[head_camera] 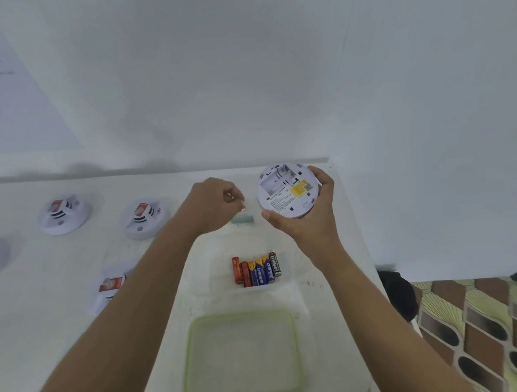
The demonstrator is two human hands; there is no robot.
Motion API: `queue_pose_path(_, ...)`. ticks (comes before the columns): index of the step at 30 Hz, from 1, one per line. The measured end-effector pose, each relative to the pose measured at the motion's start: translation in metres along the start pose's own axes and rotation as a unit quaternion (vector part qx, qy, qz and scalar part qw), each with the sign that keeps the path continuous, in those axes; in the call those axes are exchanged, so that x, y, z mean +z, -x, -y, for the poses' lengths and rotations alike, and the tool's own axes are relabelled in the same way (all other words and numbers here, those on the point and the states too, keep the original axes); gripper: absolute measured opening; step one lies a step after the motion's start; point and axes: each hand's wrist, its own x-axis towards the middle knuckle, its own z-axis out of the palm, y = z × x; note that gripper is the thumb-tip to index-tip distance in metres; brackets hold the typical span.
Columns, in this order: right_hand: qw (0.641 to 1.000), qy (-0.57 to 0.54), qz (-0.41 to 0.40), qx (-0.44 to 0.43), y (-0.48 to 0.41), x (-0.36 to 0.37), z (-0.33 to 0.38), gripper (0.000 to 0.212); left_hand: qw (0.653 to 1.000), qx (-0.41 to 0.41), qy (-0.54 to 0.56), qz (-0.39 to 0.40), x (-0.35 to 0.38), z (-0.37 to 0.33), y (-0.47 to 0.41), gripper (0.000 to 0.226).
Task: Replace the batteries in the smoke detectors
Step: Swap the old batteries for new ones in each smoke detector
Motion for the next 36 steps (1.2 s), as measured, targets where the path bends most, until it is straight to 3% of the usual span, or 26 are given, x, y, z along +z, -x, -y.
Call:
queue_pose_path(7, 1.000, 0.009, -0.022, 0.002, -0.013, -0.005, -0.003, 0.095, 0.986, 0.021, -0.107, 0.126, 0.018, 0.015, -0.061, 0.015)
queue_pose_path(14, 0.999, 0.033, -0.031, -0.002, -0.021, -0.010, -0.009, 0.093, 0.970, -0.008, -0.133, 0.206, 0.018, 0.022, -0.082, 0.015)
queue_pose_path(21, 0.998, 0.062, -0.025, 0.000, -0.022, -0.011, -0.016, 0.094, 0.972, 0.025, -0.121, 0.201, 0.022, 0.026, -0.083, 0.014)
queue_pose_path(24, 0.997, 0.069, -0.019, 0.003, -0.019, -0.009, -0.019, 0.095, 0.983, 0.029, -0.071, 0.169, 0.021, 0.027, -0.081, 0.006)
queue_pose_path(28, 0.998, 0.067, -0.015, 0.008, -0.016, -0.008, -0.021, 0.095, 0.988, 0.037, 0.074, 0.129, 0.019, 0.031, -0.073, 0.008)
queue_pose_path(36, 0.998, 0.063, -0.018, 0.010, -0.016, -0.011, -0.022, 0.095, 0.945, 0.057, 0.314, 0.069, 0.010, 0.034, -0.062, 0.013)
